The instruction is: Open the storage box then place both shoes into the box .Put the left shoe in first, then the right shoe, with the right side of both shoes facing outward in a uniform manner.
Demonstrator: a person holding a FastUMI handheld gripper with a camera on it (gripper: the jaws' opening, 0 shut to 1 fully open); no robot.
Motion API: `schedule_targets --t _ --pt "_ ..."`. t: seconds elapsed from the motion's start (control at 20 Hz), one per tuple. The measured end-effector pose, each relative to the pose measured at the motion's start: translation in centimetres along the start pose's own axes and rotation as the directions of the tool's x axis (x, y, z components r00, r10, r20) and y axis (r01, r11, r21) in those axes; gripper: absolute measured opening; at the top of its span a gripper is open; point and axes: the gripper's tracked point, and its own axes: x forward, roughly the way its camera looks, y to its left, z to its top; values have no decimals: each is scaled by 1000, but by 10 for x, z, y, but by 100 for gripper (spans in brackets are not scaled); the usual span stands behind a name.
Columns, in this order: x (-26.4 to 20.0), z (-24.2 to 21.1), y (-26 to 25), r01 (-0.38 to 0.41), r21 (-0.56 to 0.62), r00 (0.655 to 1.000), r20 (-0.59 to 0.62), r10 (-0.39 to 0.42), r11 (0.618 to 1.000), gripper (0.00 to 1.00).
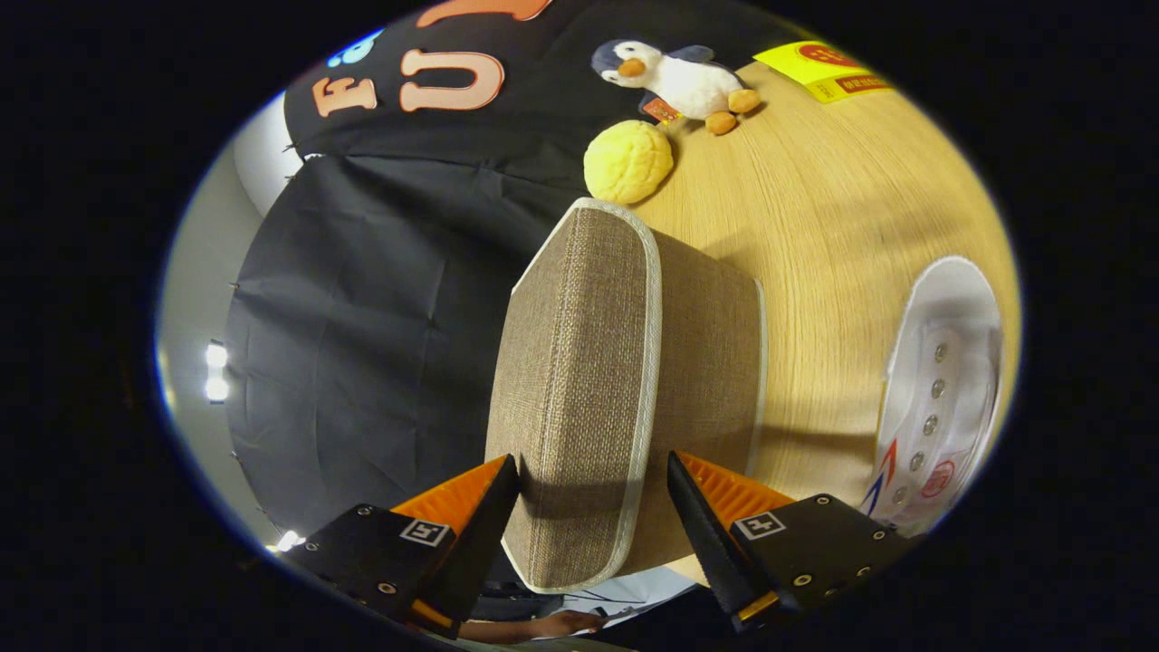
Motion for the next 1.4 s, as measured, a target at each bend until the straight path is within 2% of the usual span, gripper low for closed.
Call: schedule_targets --t 0.15,0.25,0.3,0.4,0.55,0.65,0.7,0.75,0.85,0.9,1.0,1.4 --pt "-1 1 3 -15 13 1000 6 15 1000 97" --pt "-8 5 9 -39 31 999 15 38 999 92" --pt "-12 7 10 -39 37 999 24 38 999 83" --pt "-24 9 11 -49 45 998 33 48 998 74" --pt "-41 10 18 -79 56 996 45 77 995 66" --pt "-52 16 32 -132 66 989 74 127 989 59" --pt "-53 19 39 -154 62 985 86 148 986 52" --pt "-52 17 43 -156 46 985 83 152 987 49" --pt "-45 13 40 -124 30 990 69 122 992 43" --pt "-42 13 44 -129 38 990 69 126 991 35" --pt "-39 15 65 -183 52 981 76 179 982 27" --pt "-42 35 144 -252 -15 960 121 252 968 13"
